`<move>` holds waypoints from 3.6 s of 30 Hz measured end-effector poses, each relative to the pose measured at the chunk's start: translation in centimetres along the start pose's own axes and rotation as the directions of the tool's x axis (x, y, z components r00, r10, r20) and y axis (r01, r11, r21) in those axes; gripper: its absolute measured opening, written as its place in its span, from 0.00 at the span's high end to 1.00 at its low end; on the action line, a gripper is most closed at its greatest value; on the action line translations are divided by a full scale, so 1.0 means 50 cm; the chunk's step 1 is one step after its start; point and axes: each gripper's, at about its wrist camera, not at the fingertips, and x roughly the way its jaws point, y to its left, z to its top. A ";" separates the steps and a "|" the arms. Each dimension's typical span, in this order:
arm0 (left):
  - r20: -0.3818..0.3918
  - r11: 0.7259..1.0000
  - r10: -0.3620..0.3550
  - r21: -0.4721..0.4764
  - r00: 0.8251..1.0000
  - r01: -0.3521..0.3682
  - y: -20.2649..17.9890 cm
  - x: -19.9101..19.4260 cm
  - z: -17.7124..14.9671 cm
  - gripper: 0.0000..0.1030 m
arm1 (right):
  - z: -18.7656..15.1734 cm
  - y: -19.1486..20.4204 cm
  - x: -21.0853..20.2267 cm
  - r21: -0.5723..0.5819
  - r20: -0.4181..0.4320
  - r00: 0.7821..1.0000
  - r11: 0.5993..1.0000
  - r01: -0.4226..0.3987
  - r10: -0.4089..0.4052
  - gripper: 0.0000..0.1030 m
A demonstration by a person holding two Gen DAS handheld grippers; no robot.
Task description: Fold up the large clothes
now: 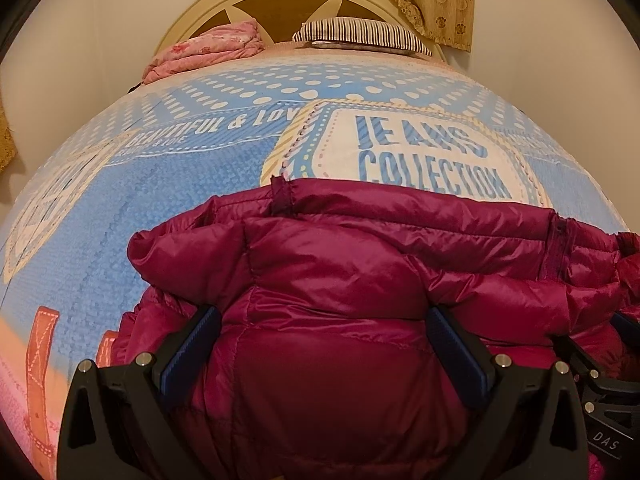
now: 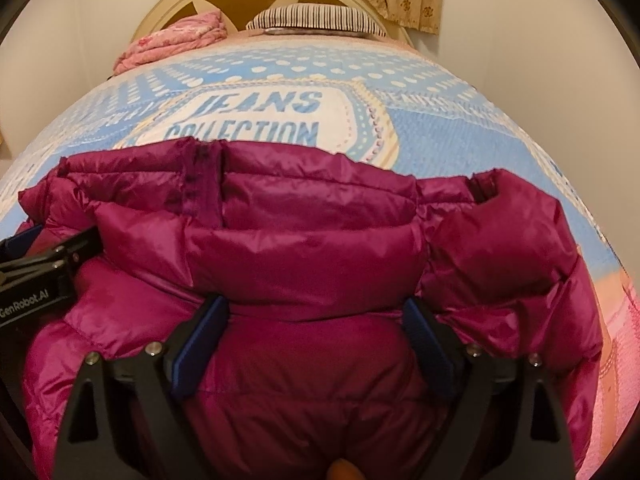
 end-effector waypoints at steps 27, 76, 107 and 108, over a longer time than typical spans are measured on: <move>0.071 0.933 -0.134 -0.326 0.988 0.150 0.230 -0.307 -0.270 0.01 | -0.138 0.044 -0.258 -0.047 0.175 0.984 0.998 -0.035 0.043 0.02; 0.402 0.967 -0.230 -0.012 0.887 0.256 0.210 -0.568 -0.242 0.85 | -0.268 0.204 -0.307 -0.188 0.093 0.971 0.961 -0.201 0.221 0.02; 0.127 0.771 -0.442 0.561 0.888 0.303 -0.380 -0.436 -0.281 0.81 | -0.345 -0.402 -0.368 0.337 0.072 0.979 0.928 0.158 -0.193 0.01; 0.129 0.772 -0.430 0.565 0.894 0.290 -0.386 -0.436 -0.281 0.80 | -0.347 -0.401 -0.368 0.339 0.072 0.979 0.928 0.154 -0.188 0.01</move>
